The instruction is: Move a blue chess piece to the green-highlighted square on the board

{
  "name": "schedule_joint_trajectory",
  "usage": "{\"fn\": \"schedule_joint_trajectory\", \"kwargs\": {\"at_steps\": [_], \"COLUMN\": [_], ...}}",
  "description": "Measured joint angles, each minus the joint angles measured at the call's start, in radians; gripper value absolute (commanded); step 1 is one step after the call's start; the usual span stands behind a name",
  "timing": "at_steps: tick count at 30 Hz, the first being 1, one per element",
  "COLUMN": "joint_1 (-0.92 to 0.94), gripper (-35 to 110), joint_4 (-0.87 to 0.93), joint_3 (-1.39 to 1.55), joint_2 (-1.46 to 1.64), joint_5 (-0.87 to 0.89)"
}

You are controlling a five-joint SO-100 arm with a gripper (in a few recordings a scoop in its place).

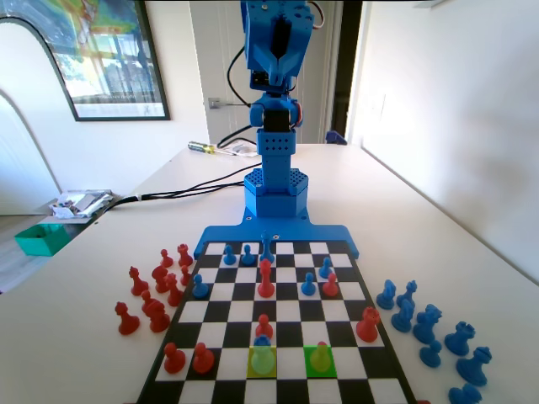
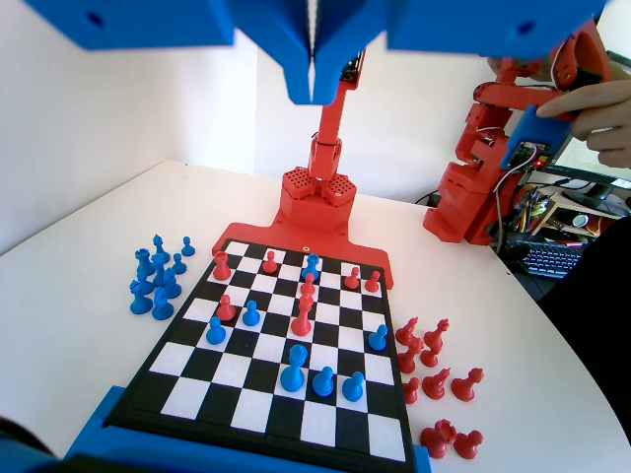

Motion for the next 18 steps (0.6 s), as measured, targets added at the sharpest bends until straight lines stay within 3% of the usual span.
{"fn": "schedule_joint_trajectory", "kwargs": {"at_steps": [18], "joint_1": [0.000], "gripper": [1], "joint_4": [-0.008], "joint_3": [0.000], "joint_2": [0.000], "joint_5": [-0.009]}}
